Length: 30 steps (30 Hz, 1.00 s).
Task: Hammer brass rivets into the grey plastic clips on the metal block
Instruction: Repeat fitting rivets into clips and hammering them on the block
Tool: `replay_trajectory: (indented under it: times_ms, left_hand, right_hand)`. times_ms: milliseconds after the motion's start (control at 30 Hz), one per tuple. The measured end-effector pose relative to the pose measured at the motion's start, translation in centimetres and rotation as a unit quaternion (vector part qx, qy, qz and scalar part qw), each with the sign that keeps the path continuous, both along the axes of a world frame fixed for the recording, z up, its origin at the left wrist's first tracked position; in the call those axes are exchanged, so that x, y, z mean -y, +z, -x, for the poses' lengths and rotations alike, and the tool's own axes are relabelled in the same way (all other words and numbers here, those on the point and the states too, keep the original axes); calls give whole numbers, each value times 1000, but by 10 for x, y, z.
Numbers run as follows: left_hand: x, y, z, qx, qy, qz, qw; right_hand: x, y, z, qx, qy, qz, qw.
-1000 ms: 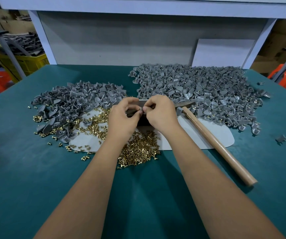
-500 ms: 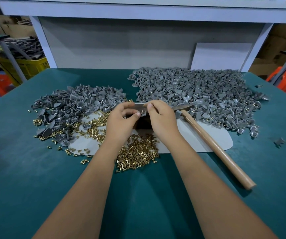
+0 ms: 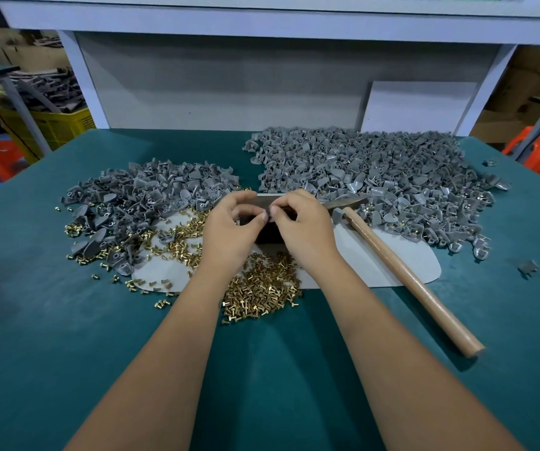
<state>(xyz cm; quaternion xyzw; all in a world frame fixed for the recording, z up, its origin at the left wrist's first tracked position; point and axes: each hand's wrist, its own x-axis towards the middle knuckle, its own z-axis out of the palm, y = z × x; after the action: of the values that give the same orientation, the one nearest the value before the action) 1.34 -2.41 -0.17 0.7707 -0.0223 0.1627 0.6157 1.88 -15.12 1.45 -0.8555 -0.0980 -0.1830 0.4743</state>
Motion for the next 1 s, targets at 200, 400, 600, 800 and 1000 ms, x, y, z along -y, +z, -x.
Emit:
replay_trajectory:
  times_ms: [200,400,600,800,1000]
  left_hand:
    - [0,0,0,18,6,-41,999]
    - [1,-1,0,22,12,-65,998]
    - [0,-1,0,19,7,-67,998]
    - [0,-2,-2,19,9,-78,997]
    - [1,-3,-4,24,21,-103,994]
  right_hand:
    - [-2,-2,0,24,-28,16,999]
    - [-7,0,-1,24,-60,19,998]
    - [-8,0,0,31,-75,38,996]
    - [-9,0,2,46,-83,55,994]
    - [-7,5,-2,29,-80,93,992]
